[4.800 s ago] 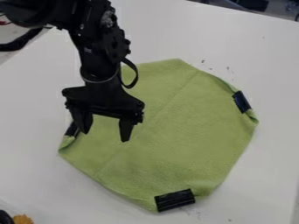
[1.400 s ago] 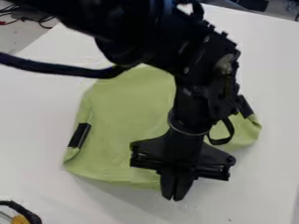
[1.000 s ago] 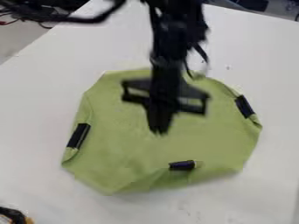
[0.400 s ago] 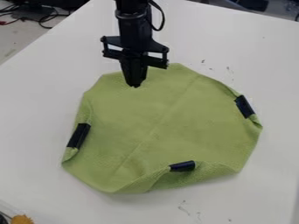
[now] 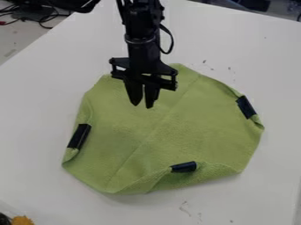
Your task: Fold the cloth from the bottom to the top
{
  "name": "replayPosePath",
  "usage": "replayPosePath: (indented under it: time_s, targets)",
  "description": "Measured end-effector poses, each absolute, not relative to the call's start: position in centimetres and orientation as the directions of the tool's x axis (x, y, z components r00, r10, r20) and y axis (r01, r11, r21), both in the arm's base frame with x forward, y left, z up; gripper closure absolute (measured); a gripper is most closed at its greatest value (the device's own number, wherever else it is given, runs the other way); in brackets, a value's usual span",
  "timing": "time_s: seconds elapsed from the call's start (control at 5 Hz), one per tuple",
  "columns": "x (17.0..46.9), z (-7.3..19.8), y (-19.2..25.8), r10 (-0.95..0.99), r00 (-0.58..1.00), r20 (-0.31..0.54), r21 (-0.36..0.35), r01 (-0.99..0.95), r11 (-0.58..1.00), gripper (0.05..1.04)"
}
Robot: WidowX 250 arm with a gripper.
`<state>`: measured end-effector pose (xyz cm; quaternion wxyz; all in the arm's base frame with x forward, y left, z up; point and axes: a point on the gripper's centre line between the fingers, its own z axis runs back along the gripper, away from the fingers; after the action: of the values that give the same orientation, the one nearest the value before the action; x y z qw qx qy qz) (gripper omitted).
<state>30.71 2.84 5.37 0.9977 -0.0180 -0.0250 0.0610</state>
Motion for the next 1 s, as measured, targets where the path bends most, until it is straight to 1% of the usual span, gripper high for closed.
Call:
replayPosePath:
  time_s: [0.2,0.4,1.0]
  targets:
    - [29.7,6.0,0.5,0.128,0.989,0.068,-0.030,-0.126,0.992,0.299]
    - [28.5,6.0,-2.0,0.147,0.985,0.089,-0.022,-0.146,0.989,0.085]
    - [28.6,6.1,-1.8,0.157,0.983,0.094,-0.022,-0.156,0.988,0.083]
